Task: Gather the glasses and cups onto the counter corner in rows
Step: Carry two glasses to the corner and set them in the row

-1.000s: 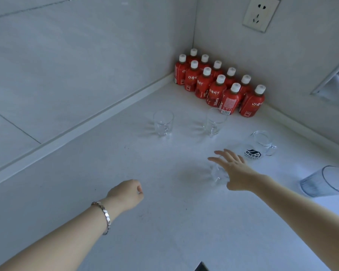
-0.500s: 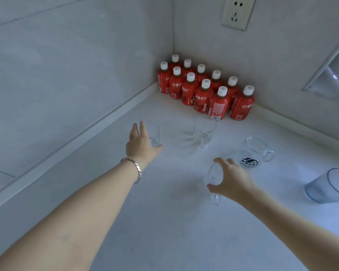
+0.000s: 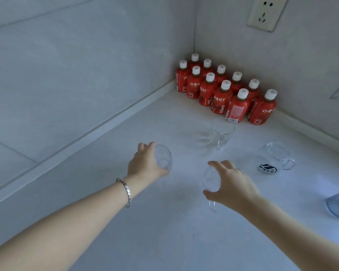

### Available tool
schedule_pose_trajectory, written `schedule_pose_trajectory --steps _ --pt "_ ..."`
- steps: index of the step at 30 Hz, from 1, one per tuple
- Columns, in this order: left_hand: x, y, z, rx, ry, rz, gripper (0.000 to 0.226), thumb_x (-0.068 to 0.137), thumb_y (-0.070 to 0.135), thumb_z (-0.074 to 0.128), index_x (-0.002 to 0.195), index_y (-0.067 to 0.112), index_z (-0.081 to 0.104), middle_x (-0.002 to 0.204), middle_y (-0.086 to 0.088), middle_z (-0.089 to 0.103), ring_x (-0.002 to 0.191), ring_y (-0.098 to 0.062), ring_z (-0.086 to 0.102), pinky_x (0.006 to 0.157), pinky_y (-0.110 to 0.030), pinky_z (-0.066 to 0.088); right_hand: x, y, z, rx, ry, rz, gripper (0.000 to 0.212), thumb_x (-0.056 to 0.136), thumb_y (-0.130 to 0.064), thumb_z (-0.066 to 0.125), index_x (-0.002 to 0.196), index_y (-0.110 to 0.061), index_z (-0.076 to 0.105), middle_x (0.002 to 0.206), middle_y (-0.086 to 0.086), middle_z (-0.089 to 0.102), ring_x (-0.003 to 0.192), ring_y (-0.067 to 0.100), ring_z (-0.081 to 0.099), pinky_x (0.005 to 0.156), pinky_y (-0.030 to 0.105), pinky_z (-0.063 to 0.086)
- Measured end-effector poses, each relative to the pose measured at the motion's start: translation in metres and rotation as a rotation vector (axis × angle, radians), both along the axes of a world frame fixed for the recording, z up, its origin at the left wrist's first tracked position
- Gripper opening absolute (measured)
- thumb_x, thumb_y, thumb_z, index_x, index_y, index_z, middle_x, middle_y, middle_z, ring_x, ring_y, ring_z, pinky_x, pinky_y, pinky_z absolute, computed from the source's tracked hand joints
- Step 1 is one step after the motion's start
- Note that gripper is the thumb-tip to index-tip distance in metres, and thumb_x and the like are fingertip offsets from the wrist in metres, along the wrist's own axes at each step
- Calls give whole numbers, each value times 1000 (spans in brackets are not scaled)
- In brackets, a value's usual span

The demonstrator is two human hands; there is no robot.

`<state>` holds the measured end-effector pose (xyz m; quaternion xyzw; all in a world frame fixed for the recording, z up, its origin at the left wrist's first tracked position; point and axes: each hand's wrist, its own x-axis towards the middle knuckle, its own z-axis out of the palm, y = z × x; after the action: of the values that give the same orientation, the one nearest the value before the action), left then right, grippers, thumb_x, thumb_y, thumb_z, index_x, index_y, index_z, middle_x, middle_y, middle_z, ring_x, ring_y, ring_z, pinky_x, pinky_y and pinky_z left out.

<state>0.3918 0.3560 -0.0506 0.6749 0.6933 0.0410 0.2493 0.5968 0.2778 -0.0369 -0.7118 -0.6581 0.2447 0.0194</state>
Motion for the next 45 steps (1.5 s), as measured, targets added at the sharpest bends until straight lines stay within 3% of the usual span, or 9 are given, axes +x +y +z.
schedule_pose_trajectory --steps 6,11,17,23,28,36,41,45 --pt "-101 -98 37 -32 -38 53 81 61 37 79 131 33 39 127 4 41 113 -21 57 91 -30 49 -98 -7 23 -2 8 237 78 71 -49 69 138 -34 31 135 -5 43 118 22 52 88 28 45" --pt "-229 -173 60 14 -7 256 79 58 39 80 127 34 42 121 5 43 109 -20 58 87 -30 51 -217 -29 40 7 27 481 78 71 -49 70 138 -34 32 136 -5 43 119 21 52 94 28 43" --pt "-398 -282 68 20 52 477 86 60 40 78 135 30 36 133 5 44 118 -19 52 92 -30 44 -391 -92 42 -6 52 685 79 69 -49 71 137 -33 34 133 -3 45 117 21 55 94 27 44" --pt "-553 -396 59 9 34 622 80 66 40 75 135 31 35 136 7 43 118 -18 51 90 -31 47 -564 -171 21 -60 89 714 77 69 -47 73 135 -31 37 133 -2 48 116 20 56 95 29 45" --pt "-650 -469 43 -28 34 718 77 65 38 74 133 30 38 133 5 45 115 -19 52 79 -27 43 -685 -216 -2 -96 100 617 72 71 -43 73 134 -29 41 129 6 43 103 28 63 89 30 49" --pt "-731 -525 20 -61 23 814 80 65 37 74 135 28 35 135 5 43 120 -22 50 92 -33 47 -832 -211 -25 -34 58 639 81 73 -43 74 141 -24 35 139 11 37 117 33 56 96 36 46" --pt "-745 -536 12 -44 -9 849 83 65 36 74 137 30 33 138 9 40 123 -19 49 95 -29 44 -874 -200 -39 12 29 642 80 74 -45 73 141 -24 36 140 10 37 122 31 51 98 36 44" --pt "-746 -544 10 -42 -23 892 81 64 35 73 134 32 34 135 10 42 121 -18 50 93 -29 46 -893 -198 -44 9 57 624 82 73 -50 72 138 -15 37 137 13 39 122 33 50 97 40 46"
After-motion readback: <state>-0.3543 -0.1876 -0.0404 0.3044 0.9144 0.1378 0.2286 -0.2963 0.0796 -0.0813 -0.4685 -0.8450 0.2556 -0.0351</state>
